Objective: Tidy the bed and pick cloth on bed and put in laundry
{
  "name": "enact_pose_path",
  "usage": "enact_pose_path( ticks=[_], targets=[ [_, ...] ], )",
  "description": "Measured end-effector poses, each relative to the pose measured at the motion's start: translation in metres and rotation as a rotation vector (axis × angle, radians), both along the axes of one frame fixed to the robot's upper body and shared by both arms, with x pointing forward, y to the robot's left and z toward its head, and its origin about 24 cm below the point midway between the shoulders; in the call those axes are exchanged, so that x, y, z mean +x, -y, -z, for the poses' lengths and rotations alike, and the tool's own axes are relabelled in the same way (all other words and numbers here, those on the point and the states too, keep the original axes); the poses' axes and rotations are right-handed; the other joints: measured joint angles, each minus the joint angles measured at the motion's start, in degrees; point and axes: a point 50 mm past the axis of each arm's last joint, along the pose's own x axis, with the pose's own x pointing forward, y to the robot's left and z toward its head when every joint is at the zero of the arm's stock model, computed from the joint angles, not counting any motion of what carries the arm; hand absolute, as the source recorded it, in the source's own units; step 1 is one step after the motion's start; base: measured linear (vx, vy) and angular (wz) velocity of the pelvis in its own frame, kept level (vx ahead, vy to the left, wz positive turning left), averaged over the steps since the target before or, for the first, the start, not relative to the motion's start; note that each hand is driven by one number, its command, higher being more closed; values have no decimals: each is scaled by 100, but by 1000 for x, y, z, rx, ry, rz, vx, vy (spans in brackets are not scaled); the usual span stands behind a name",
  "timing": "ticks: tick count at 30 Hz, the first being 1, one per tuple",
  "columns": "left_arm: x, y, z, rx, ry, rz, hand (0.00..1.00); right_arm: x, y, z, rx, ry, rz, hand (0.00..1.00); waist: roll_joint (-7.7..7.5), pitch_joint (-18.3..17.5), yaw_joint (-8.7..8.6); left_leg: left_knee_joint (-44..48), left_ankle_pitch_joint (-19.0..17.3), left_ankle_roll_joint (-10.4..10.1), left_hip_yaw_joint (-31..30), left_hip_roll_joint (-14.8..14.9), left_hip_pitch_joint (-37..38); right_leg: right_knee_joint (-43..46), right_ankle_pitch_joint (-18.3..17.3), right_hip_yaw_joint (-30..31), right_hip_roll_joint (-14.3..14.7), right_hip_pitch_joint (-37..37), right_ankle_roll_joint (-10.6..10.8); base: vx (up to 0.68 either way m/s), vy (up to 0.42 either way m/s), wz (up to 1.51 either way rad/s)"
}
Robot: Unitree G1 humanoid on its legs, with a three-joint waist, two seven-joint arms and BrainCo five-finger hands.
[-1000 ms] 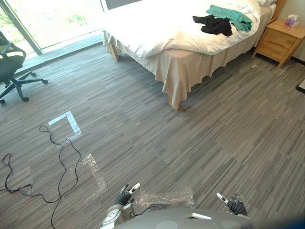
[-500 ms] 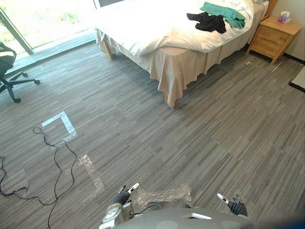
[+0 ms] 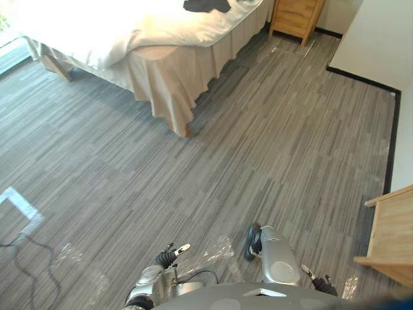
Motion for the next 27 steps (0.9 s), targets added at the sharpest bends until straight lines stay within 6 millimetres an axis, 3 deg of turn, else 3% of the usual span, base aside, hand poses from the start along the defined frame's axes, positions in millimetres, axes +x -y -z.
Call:
enact_pose_path(
  ticks=[1, 2, 3, 5, 6, 7, 8, 9, 11, 13, 14, 16, 17, 20, 21, 22, 23, 24, 25, 26, 27],
  targets=[
    [-9, 3, 2, -11, -19, -12, 0, -4, 2, -1, -9, -9, -2, 0, 94, -239, -34, -10, -81, 864, 37, 146, 0, 247, -432, -137, 164, -81, -53, 442, -353, -12],
    [-13, 6, 4, -20, -28, -16, 0, -3, 3, -2, -17, -6, -5, 0, 201, -298, -35, 158, 47, 1027, -14, 240, -12, 267, -598, -194, 284, -66, -126, 462, -353, -15],
    [-11, 10, 4, -30, -22, -17, 0, 0, 5, -2, -23, -10, -26, 0, 216, -307, -51, 711, 353, 829, -91, 433, -194, 263, -727, -204, 429, -37, -277, 366, -305, -17],
    [-7, 14, 3, -34, -4, -13, 0, 10, 11, -3, -52, -16, -90, 0, 252, -306, -108, 2332, 1033, 715, -802, 845, -935, -38, -877, -213, 773, 235, -434, 422, -381, -28],
    [-7, 15, 3, -39, 0, -24, 0, 15, 12, -3, -57, -11, -116, 0, 333, -308, -110, 3217, 1047, 645, -1070, 950, -1286, -396, -856, -157, 1039, 494, -413, 512, -379, -39],
    [-8, 14, 2, -31, 13, -43, 0, 21, 19, -4, -72, -5, -156, 0, 394, -326, -111, 4275, 902, 438, -1512, 875, -1795, -988, -753, -68, 1365, 919, -434, 529, -305, -44],
    [-7, 12, 1, -16, 26, -63, 0, 26, 19, -5, -77, 6, -196, 0, 350, -321, -95, 5037, 733, 311, -1844, 542, -2226, -1541, -570, 96, 1544, 1374, -582, 444, -228, -34],
    [-6, 12, 0, -10, 34, -74, 0, 29, 19, -5, -80, 13, -212, 0, 328, -306, -73, 5287, 650, 291, -1937, 340, -2438, -1799, -509, 160, 1606, 1589, -609, 409, -189, -47],
    [3, 11, -4, -12, 83, -103, 0, 42, 25, -9, -107, 62, -237, 0, 334, -252, 157, 5456, 324, 259, -1897, -291, -3285, -2525, -298, 437, 1804, 2279, -641, 407, -147, -69],
    [8, 11, -7, -23, 117, -136, 0, 52, 27, -13, -129, 109, -256, 0, 351, -189, 310, 4974, 109, 333, -1579, -536, -3755, -2767, -289, 573, 1838, 2747, -613, 458, -107, -69],
    [11, 12, -8, -35, 135, -172, 0, 59, 28, -16, -147, 136, -280, 0, 346, -129, 409, 4461, 55, 418, -1247, -622, -3913, -2817, -316, 686, 1807, 3034, -523, 588, -83, -74],
    [13, 11, -10, -44, 154, -209, 0, 69, 23, -20, -163, 186, -309, 0, 265, -91, 445, 3340, 197, 608, -576, -734, -3991, -2903, -453, 676, 1681, 3469, -276, 500, -29, -48],
    [14, 12, -10, -48, 159, -221, 0, 71, 25, -23, -184, 208, -326, 0, 235, -102, 462, 2483, 504, 845, 1, -745, -3986, -3039, -534, 638, 1639, 3730, -136, 403, 2, -27],
    [18, 14, -11, -58, 173, -230, 0, 71, 26, -27, -209, 232, -341, 0, 237, -103, 495, 1298, 929, 1249, 965, -825, -4010, -3322, -802, 481, 1604, 4252, 109, 559, 63, -19],
    [19, 16, -11, -63, 171, -228, 0, 65, 26, -26, -207, 220, -331, 0, 251, -122, 483, 950, 977, 1473, 1284, -929, -3954, -3301, -959, 361, 1598, 4500, 339, 665, 110, 18],
    [16, 14, -10, -62, 160, -231, 0, 55, 22, -21, -190, 185, -324, 0, 109, -188, 502, 952, 1455, 2061, 1194, -1142, -3882, -3094, -1052, 213, 1461, 4646, 458, 710, 122, 41],
    [15, 12, -10, -54, 150, -228, 0, 50, 20, -19, -180, 164, -319, 0, 7, -283, 460, 955, 1521, 2123, 1136, -1308, -3878, -2894, -1051, 132, 1335, 4637, 459, 883, 168, 87],
    [12, 4, -8, -32, 123, -209, 0, 40, 20, -14, -160, 117, -295, 0, -183, -488, 441, 916, 1307, 2267, 928, -1678, -3797, -1719, -970, -41, 938, 4216, 692, 618, 137, 93],
    [12, 6, -8, -31, 112, -205, 0, 38, 21, -13, -152, 102, -278, 0, -159, -513, 437, 889, 1196, 2259, 760, -1806, -3726, -1026, -807, -44, 781, 3990, 857, 746, 204, 114],
    [13, 7, -7, -28, 101, -194, 0, 35, 21, -11, -143, 86, -257, 0, -193, -510, 412, 881, 1049, 2214, 487, -1976, -3594, 58, -312, -9, 562, 3589, 823, 595, 169, 110],
    [13, 6, -7, -20, 91, -182, 0, 35, 20, -10, -134, 80, -250, 0, -244, -494, 395, 867, 920, 2175, 187, -2158, -3376, 1137, -121, 71, 317, 3227, 674, 871, 196, 166]
  ],
)
